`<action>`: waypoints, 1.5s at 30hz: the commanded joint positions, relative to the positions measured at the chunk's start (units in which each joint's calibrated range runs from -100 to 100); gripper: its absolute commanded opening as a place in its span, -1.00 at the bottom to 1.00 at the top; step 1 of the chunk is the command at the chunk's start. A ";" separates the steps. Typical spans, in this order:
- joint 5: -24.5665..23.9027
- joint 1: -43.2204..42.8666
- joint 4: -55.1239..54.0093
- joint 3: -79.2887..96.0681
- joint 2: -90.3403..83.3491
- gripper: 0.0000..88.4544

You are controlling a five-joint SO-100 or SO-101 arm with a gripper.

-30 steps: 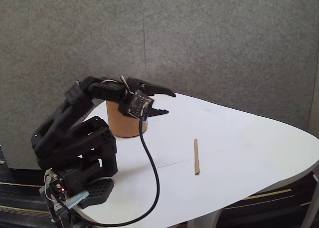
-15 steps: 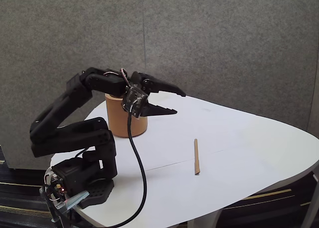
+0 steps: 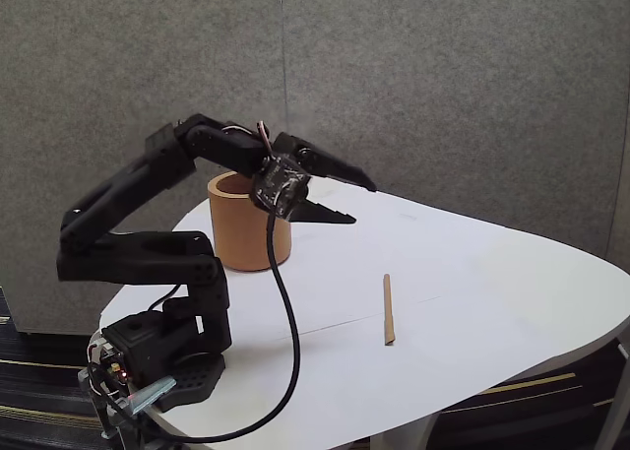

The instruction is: Grab the pen and put it in the pen holder.

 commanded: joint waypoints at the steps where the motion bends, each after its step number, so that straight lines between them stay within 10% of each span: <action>1: 0.00 0.47 -0.34 -9.12 4.90 -0.56; 27: -0.43 1.94 6.27 -22.11 18.97 -0.55; 45: -12.11 0.77 -1.27 -20.58 41.50 -0.55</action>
